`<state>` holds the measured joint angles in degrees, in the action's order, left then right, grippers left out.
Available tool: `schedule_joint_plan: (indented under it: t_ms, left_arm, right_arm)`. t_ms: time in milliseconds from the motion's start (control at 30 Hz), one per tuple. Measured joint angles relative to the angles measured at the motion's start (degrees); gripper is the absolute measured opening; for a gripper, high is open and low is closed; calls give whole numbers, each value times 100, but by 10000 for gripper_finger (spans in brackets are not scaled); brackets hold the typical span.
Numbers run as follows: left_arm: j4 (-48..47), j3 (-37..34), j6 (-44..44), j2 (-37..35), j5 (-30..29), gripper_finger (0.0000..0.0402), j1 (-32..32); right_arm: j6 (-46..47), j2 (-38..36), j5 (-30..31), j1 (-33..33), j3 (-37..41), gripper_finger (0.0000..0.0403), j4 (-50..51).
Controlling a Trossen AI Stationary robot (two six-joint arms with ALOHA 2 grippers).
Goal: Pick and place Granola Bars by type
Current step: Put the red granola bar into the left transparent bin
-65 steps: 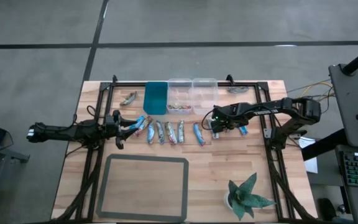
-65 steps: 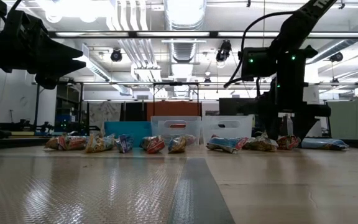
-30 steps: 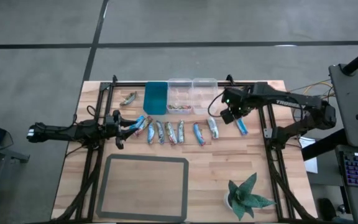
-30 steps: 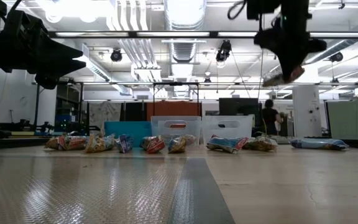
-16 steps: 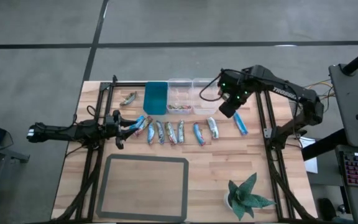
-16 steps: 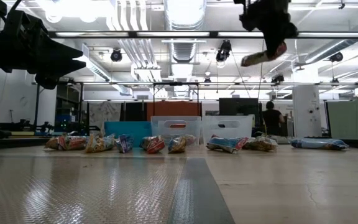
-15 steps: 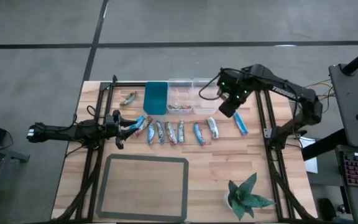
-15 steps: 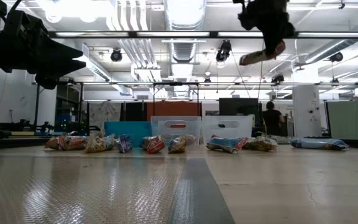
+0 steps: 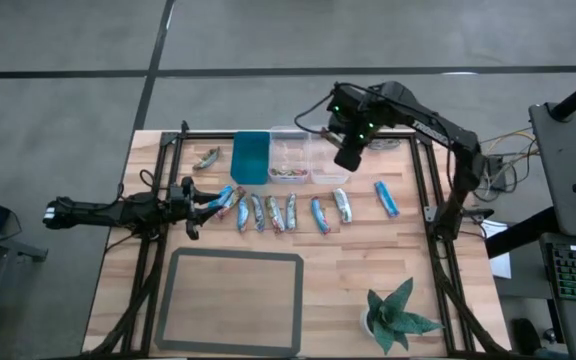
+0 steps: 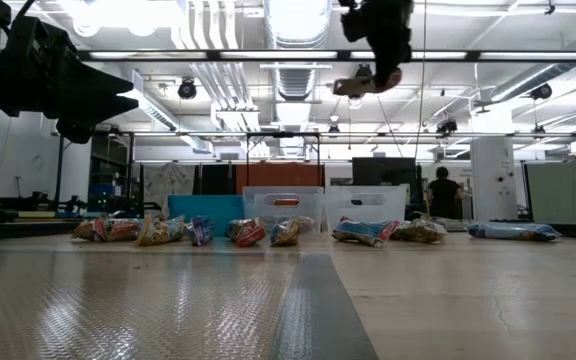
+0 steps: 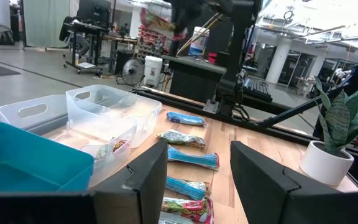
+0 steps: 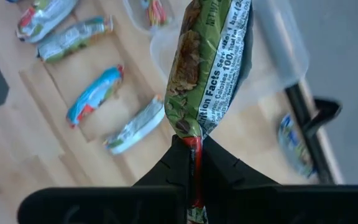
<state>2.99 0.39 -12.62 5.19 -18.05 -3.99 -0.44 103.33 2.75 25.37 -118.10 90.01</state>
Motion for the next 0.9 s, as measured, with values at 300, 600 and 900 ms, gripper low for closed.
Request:
schedule_joint_plan:
  t_ms: [300,600,900]
  left_arm:
    - [-1,1,1,0,1,159,-1]
    - [-1,0,1,0,1,159,-1]
    - [-1,1,0,0,-1,159,0]
  right_arm:
    - [-772,904,193,148,-1129,9,0]
    - [-1516,1708,344,185,-1666,9,-17]
    - [-1675,2242,628,235,-1690,8,-254]
